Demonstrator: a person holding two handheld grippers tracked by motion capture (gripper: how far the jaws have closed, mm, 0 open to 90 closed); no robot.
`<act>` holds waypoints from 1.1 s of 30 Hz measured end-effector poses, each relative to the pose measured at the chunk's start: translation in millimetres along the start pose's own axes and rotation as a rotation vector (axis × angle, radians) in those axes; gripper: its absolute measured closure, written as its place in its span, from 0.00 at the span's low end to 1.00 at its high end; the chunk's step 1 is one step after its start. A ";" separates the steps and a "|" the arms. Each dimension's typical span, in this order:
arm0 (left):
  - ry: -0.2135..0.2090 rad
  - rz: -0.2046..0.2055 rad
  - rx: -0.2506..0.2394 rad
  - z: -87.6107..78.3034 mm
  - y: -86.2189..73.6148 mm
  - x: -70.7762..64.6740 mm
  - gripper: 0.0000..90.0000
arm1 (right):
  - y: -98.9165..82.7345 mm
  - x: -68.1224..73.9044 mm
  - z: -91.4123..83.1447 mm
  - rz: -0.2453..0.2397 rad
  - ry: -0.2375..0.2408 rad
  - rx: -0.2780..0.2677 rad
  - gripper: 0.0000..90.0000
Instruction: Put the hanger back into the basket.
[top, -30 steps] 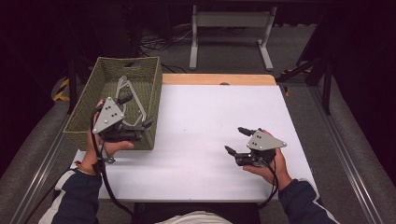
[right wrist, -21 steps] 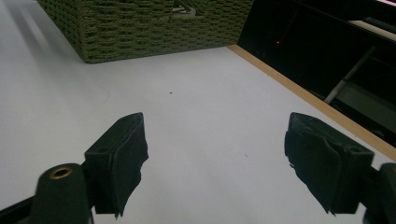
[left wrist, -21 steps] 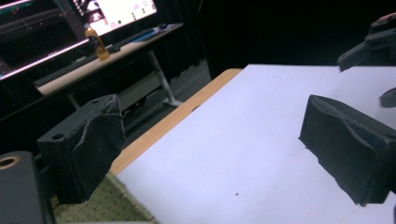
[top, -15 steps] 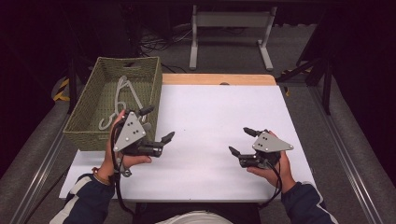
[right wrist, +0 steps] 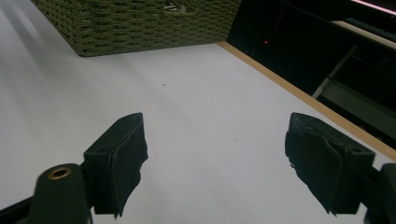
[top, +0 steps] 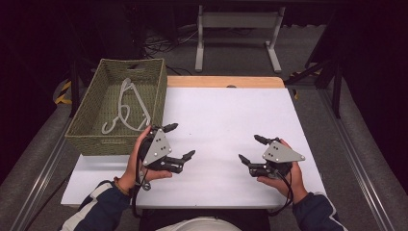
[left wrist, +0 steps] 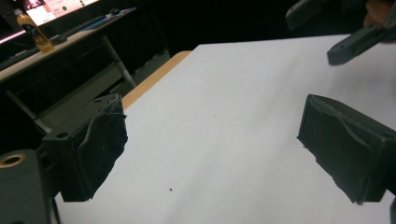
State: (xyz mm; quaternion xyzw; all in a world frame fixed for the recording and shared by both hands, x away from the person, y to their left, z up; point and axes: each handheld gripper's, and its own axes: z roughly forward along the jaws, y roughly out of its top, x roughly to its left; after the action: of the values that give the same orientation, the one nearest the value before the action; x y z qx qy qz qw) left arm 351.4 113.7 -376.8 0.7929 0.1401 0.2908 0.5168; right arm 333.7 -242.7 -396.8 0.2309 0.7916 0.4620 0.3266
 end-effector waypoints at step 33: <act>0.007 -0.090 0.106 -18.8 -79.8 -10.5 0.07 | -24.4 20.3 5.9 -0.018 -0.026 0.019 0.16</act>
State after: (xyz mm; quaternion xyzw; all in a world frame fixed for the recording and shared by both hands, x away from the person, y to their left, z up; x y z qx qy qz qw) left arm 338.0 156.2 -446.4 0.8110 0.1927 0.2620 0.4862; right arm 322.6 -237.1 -426.6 0.2330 0.7937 0.4483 0.3389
